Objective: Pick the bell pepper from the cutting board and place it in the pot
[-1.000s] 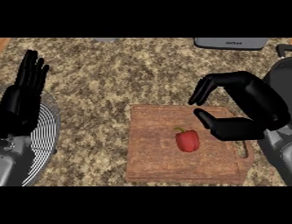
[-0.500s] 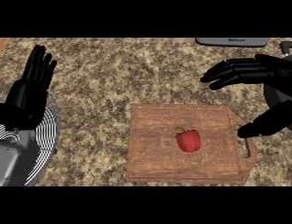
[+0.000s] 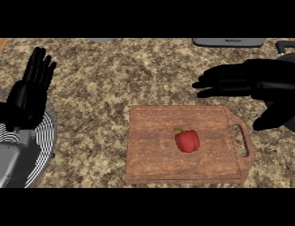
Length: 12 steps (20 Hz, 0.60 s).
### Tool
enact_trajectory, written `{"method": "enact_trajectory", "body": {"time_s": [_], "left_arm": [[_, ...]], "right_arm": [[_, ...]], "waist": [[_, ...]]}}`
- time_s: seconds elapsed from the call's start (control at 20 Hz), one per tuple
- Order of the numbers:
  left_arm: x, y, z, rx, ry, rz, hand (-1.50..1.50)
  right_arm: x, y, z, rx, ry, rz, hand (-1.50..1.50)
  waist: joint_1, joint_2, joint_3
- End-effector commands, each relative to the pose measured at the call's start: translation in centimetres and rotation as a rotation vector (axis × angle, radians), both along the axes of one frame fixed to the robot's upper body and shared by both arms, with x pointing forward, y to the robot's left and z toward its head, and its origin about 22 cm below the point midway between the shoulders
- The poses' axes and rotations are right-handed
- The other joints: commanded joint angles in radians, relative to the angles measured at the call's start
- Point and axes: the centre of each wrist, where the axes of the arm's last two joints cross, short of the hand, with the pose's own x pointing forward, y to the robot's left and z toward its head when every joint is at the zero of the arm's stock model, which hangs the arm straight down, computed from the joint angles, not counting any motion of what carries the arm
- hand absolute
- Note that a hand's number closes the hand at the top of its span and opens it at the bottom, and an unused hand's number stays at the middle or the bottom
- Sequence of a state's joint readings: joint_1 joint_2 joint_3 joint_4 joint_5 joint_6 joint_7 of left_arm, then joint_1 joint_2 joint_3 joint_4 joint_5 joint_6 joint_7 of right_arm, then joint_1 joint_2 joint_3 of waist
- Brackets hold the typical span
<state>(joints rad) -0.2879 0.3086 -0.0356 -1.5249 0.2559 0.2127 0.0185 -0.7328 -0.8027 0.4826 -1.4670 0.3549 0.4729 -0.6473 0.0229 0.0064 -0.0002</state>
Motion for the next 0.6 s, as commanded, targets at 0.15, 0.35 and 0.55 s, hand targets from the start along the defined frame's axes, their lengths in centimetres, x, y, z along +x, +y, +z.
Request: {"method": "enact_trajectory", "body": {"time_s": [0.15, 0.35, 0.55], "left_arm": [[-0.2, 1.6, -0.3, 0.01, 0.006, 0.018, 0.0], [-0.7, 0.8, -0.5, 0.006, 0.002, 0.034, 0.0], [0.1, -1.0, -0.9, -0.007, 0.012, 0.009, 0.0]], "right_arm": [[-1.5, 3.8, -0.7, -0.186, -0.017, 0.048, -1.5], [-1.2, 4.6, -2.7, -0.243, 0.003, 0.006, -1.5], [-1.9, 5.6, -5.1, -0.315, 0.025, -0.031, -1.5]], "waist": [[-0.02, -0.007, 0.0], [-0.019, -0.007, 0.0], [-0.021, -0.006, 0.0]]}}
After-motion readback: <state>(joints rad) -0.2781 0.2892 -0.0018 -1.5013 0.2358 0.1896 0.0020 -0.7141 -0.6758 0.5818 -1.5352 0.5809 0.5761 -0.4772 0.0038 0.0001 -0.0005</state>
